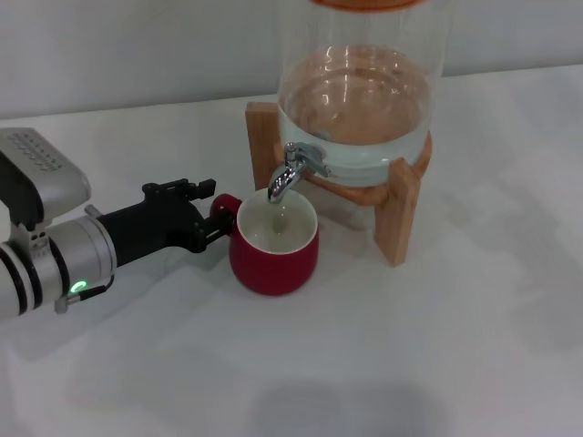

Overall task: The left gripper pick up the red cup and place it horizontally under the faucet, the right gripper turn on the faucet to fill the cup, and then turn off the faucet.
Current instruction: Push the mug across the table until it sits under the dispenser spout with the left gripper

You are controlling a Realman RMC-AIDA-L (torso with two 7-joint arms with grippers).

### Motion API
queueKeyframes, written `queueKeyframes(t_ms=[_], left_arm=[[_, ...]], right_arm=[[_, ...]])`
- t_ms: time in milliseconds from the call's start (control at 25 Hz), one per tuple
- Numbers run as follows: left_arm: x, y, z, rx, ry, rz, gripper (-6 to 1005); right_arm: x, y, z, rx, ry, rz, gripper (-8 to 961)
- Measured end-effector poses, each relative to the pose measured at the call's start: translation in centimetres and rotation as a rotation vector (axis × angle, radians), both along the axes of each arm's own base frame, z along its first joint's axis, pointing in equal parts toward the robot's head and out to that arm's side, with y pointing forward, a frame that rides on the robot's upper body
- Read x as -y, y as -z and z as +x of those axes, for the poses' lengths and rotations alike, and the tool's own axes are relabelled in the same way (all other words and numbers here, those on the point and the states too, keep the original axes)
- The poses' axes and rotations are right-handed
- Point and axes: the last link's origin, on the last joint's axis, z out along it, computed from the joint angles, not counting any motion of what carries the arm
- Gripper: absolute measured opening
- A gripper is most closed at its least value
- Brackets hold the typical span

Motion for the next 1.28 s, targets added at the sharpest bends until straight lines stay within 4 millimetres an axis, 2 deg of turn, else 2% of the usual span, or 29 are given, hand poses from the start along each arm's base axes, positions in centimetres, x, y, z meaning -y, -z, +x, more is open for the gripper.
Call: queueKeyframes(t_ms=[360,1280], left_arm=[[-0.1,0.1,0.2,0.000,-0.007,-0.012,512],[1.0,0.5,-1.1,-0.030,-0.041,-0.066,510]], right_arm=[[0.0,0.0,0.0,0.001,0.000,0.000,721],[0.0,0.0,0.0,-0.001,-0.001,0.003,720]])
